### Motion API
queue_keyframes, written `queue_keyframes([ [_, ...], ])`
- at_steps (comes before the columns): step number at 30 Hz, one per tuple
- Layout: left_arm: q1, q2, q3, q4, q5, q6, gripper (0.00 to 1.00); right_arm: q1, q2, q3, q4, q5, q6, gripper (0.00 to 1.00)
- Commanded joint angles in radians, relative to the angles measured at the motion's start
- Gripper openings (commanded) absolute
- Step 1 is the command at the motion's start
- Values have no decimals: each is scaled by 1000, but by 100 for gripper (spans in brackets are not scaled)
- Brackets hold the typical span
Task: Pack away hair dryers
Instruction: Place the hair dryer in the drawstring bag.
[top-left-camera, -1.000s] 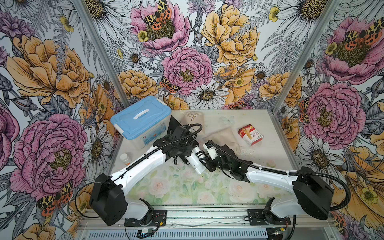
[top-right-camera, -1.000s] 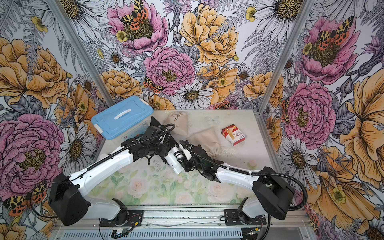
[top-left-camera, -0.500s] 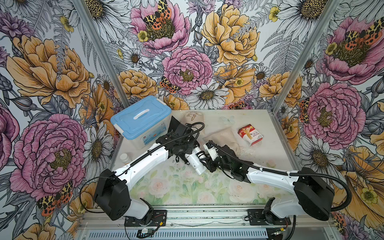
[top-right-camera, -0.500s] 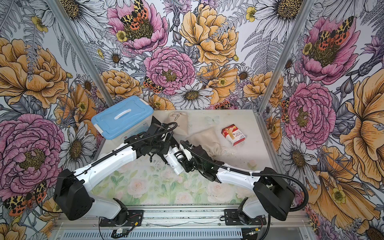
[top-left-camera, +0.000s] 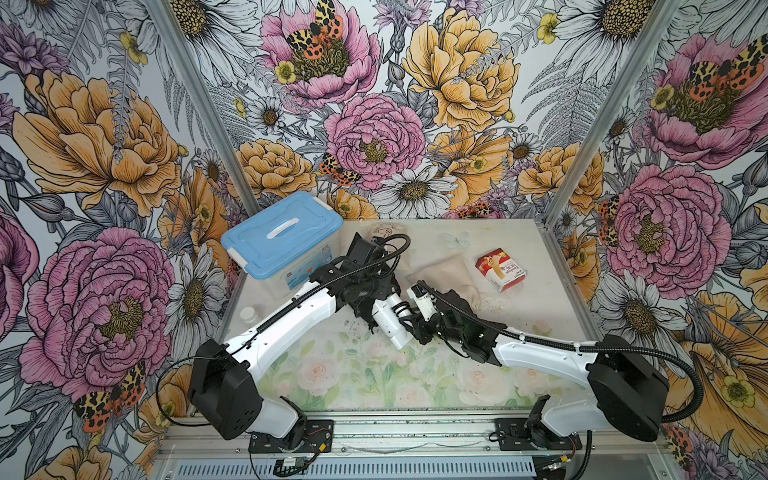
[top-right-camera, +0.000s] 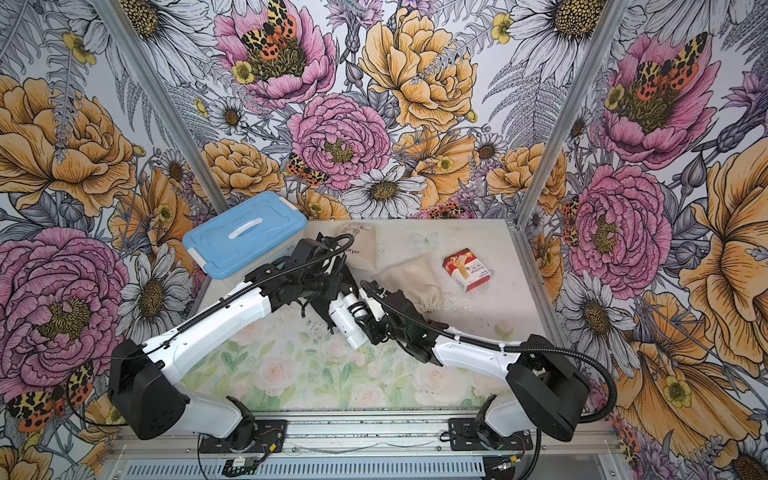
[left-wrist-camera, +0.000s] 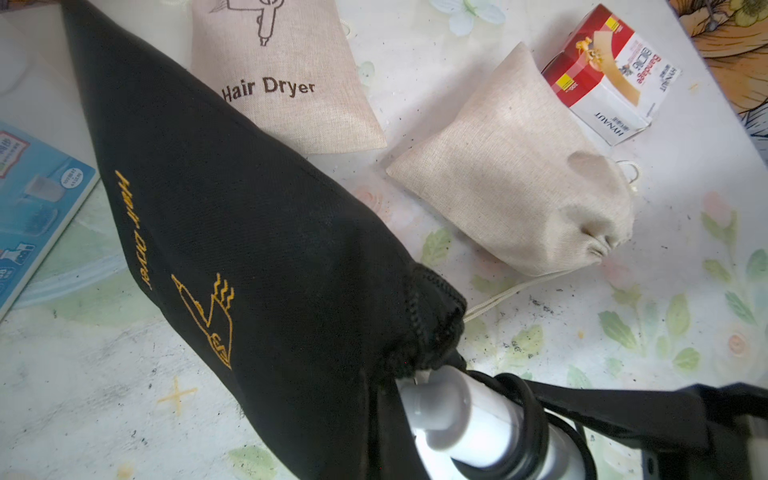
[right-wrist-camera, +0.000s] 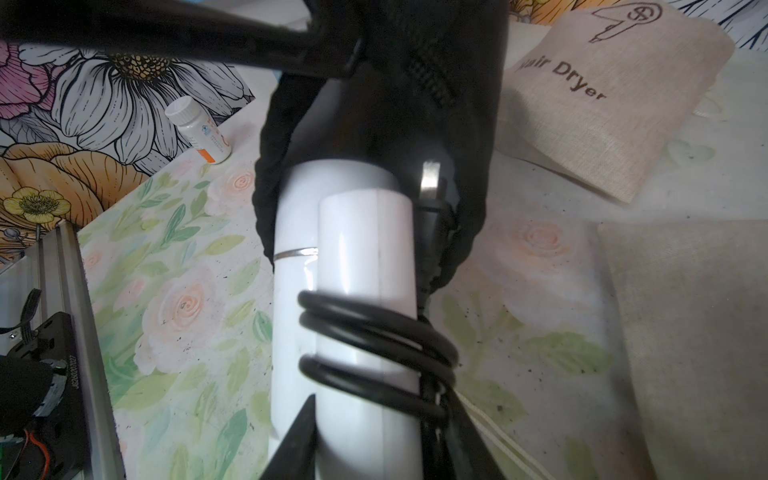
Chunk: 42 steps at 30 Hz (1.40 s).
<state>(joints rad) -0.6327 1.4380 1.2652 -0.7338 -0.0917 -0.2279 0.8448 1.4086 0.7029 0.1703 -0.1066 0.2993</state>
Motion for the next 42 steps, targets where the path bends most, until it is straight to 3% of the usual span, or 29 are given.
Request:
queue_keyframes([
  [1, 7, 25, 36, 10, 33, -5, 0, 3, -27, 17, 98, -12, 12, 6],
  [16, -11, 73, 122, 15, 144, -18, 0, -27, -12, 15, 145, -36, 51, 5],
  [42, -23, -100, -36, 41, 200, -77, 0, -224, 7, 78, 202, -231, 323, 5],
])
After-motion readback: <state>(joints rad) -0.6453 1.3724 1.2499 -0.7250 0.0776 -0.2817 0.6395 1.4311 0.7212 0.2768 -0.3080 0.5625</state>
